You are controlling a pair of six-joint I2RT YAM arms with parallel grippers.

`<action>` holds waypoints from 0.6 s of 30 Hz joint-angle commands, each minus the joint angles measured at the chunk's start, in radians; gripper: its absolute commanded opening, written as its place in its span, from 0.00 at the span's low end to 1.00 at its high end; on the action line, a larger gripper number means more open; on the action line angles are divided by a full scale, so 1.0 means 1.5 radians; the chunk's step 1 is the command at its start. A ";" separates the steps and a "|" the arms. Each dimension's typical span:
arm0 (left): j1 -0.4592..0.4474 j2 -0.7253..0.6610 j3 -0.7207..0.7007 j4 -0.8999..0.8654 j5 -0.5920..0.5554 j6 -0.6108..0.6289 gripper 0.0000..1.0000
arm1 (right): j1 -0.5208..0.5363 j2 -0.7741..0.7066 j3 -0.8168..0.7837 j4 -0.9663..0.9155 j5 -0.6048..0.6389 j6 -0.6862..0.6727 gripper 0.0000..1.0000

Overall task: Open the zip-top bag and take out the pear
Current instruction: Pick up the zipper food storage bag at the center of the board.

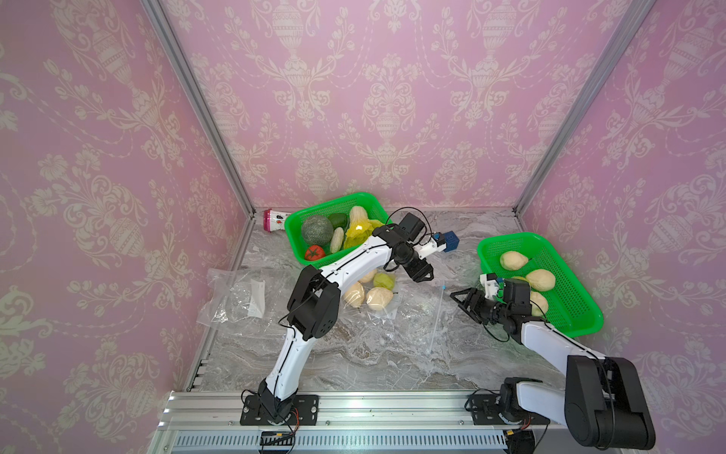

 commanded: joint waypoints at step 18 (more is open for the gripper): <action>-0.010 0.197 0.169 -0.049 -0.005 0.194 0.65 | -0.003 0.020 -0.014 0.016 0.009 0.003 0.72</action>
